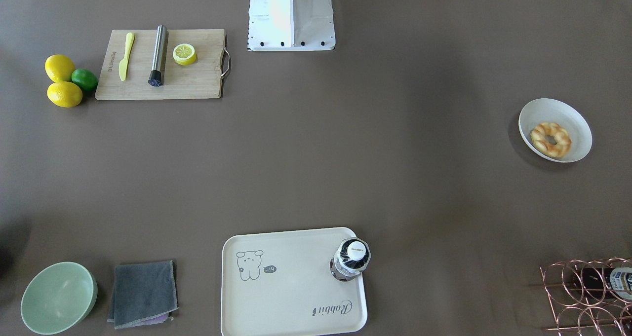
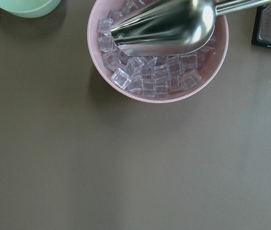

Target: Place donut on tray

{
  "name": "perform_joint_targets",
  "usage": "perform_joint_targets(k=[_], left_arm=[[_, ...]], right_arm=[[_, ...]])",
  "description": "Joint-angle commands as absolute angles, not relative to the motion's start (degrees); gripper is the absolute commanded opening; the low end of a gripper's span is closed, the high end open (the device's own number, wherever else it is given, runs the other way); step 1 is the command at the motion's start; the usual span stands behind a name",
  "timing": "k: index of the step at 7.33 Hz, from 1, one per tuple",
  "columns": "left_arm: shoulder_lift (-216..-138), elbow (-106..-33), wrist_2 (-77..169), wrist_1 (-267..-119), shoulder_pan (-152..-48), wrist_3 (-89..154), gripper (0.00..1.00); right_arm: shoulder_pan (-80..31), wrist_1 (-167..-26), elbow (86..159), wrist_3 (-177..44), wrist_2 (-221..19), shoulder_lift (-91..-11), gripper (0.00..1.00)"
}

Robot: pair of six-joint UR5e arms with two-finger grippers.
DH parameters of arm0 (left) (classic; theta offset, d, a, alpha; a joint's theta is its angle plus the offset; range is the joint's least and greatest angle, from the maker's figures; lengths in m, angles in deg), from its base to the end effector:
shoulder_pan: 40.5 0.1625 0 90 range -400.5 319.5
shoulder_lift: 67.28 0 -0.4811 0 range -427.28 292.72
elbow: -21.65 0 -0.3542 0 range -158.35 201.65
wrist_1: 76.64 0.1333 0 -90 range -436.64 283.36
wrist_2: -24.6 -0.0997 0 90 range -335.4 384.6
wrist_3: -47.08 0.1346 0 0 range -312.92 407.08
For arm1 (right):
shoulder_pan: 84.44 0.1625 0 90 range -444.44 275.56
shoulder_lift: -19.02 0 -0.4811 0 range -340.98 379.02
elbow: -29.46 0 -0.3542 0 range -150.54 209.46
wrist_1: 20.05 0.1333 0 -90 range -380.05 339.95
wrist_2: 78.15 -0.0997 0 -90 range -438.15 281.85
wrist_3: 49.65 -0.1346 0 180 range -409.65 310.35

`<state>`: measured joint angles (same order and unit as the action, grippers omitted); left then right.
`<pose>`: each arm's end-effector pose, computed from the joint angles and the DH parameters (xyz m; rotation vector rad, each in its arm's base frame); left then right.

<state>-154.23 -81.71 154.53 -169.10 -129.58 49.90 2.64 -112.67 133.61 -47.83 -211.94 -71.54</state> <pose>-0.0398 -0.4436 0.6582 0.2254 0.6907 0.1400 0.0169 -0.4574 0.6368 0.1749 -0.7642 -0.1516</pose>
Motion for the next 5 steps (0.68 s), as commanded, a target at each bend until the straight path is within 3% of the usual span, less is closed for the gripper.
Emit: perform_joint_targets(k=[1,5], left_arm=[[-154.12,-81.8,154.24,-169.1,-129.54,49.81,0.97],[-153.86,-81.89,154.33,-169.28,-129.62,49.81,0.97]], right_arm=[[2.58,-112.69,133.96,-47.8,-212.0,-71.51,1.0],[2.58,-112.34,133.96,-47.8,-212.62,-71.51,1.0]])
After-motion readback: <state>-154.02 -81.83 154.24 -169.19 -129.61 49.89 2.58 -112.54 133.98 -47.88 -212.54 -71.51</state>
